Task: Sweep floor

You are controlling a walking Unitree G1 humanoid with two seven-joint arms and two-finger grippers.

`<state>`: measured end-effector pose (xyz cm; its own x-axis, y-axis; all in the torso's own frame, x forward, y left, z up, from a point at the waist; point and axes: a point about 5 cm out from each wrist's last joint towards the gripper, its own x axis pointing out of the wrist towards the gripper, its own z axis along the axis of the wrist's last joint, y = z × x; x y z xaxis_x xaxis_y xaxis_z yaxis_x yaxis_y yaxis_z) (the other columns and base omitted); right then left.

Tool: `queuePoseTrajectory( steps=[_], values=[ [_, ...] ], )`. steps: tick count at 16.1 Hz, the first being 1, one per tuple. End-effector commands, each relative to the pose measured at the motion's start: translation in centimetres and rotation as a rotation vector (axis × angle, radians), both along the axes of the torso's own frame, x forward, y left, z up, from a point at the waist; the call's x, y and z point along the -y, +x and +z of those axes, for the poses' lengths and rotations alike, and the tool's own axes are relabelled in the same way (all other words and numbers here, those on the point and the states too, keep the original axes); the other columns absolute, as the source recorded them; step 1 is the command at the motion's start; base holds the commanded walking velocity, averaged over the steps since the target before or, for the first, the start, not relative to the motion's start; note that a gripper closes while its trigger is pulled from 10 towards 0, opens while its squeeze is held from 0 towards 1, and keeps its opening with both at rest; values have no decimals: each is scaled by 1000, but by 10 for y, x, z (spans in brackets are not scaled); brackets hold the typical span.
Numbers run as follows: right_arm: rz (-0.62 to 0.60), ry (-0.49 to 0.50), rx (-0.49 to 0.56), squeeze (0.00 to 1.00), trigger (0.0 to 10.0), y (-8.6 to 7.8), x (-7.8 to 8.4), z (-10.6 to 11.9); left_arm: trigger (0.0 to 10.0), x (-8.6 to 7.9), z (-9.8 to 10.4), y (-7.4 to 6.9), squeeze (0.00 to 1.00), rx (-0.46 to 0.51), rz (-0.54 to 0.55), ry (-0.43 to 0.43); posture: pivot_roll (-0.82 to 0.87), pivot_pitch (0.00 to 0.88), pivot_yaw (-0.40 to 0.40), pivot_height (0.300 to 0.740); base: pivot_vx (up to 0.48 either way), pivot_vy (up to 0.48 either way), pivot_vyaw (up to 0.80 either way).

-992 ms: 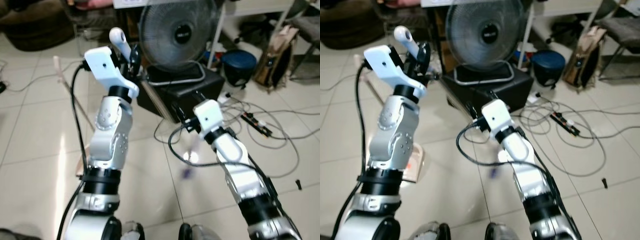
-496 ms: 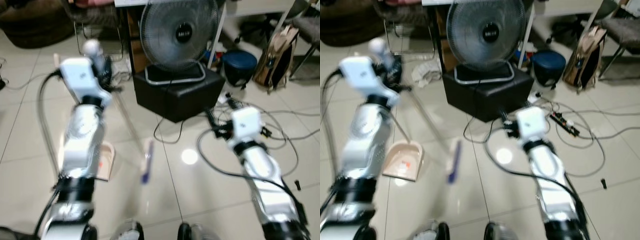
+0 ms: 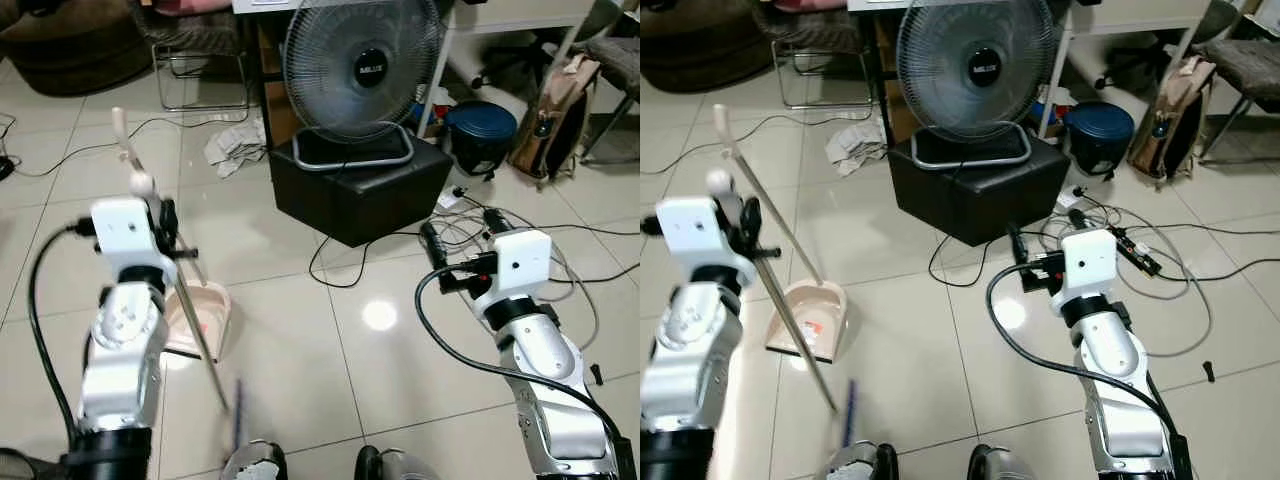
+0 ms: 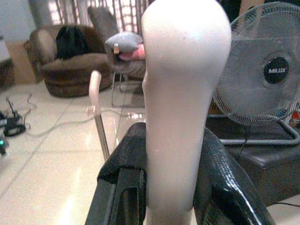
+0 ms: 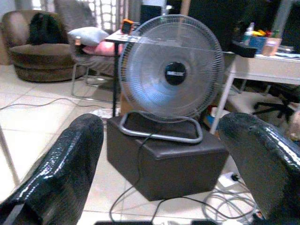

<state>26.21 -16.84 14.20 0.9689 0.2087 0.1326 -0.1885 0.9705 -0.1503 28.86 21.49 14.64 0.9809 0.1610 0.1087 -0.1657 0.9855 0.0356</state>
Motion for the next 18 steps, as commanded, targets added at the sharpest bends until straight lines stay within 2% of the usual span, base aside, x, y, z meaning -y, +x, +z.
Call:
queuePoseTrajectory(
  steps=[1, 3, 5, 9, 10, 13, 14, 16, 18],
  values=[
    [1, -4, 14, 1000, 10000, -1, -1, 3, 10000, 3, 6, 0, 0, 36, 1, 34, -7, 127, 5, 740, 0, 0, 0],
    [-73, -116, 5, 1000, 10000, 3, 4, -4, 10000, 8, 2, 2, 0, 47, -13, 25, -1, 123, 6, 740, 0, 0, 0],
    [-164, -140, 58, 0, 10000, 6, 8, -4, 10000, 11, 7, 4, 0, 137, -10, -12, -1, 123, 17, 740, 0, 0, 0],
    [-187, 74, 9, 0, 10000, 4, 13, -9, 10000, 17, 21, 10, 0, 234, -32, -240, 4, 123, 26, 740, 0, 0, 0],
    [-163, 105, 11, 0, 10000, 4, 12, -9, 10000, 17, 22, 11, 0, 251, -34, -232, 4, 121, 29, 740, 0, 0, 0],
    [-106, 65, 25, 0, 10000, 6, 6, -7, 10000, 29, 27, 13, 0, 270, -149, 27, 4, 117, 42, 740, 0, 0, 0],
    [-99, 66, 32, 0, 10000, 7, 4, -5, 10000, 33, 30, 13, 0, 285, -178, 84, 4, 116, 43, 740, 0, 0, 0],
    [-86, 64, 45, 0, 10000, 9, 2, -2, 10000, 35, 34, 15, 0, 305, -182, 96, 3, 111, 46, 740, 0, 0, 0],
    [-72, 67, 42, 0, 10000, 10, -1, -1, 10000, 36, 33, 18, 0, 300, -167, -1, -1, 108, 45, 740, 0, 0, 0]
  ],
)
